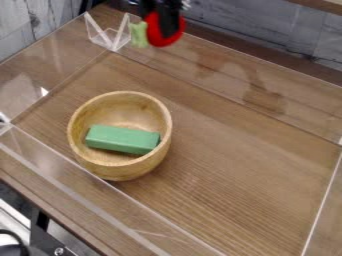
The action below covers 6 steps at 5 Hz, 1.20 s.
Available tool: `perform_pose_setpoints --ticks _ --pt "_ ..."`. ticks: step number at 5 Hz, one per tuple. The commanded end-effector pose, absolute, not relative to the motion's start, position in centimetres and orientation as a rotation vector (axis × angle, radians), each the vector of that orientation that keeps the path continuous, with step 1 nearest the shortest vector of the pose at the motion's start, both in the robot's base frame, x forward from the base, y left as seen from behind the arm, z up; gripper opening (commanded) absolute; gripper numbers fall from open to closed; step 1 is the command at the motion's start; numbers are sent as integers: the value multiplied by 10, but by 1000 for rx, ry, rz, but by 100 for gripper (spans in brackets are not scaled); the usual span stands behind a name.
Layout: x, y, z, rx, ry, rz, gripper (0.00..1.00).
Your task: Move the red fruit to the right side of the table
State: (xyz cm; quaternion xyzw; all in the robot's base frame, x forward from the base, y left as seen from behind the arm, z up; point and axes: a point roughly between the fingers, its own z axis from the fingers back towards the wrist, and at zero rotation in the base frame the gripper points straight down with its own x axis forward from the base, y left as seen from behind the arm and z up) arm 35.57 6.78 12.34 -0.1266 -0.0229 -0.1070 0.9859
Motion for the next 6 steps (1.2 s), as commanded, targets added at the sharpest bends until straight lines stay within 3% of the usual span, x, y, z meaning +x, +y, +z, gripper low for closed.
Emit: perform_pose_setpoints --ticks 1,2,4,5,6 --pt "367 35 148 -245 -109 -280 0" --pt "374 0 139 -267 -81 -326 0" --pt "373 -76 95 -294 6 -488 0" --pt "371 -76 77 -283 36 -535 0" --pt "369 -69 71 -281 54 -566 0"
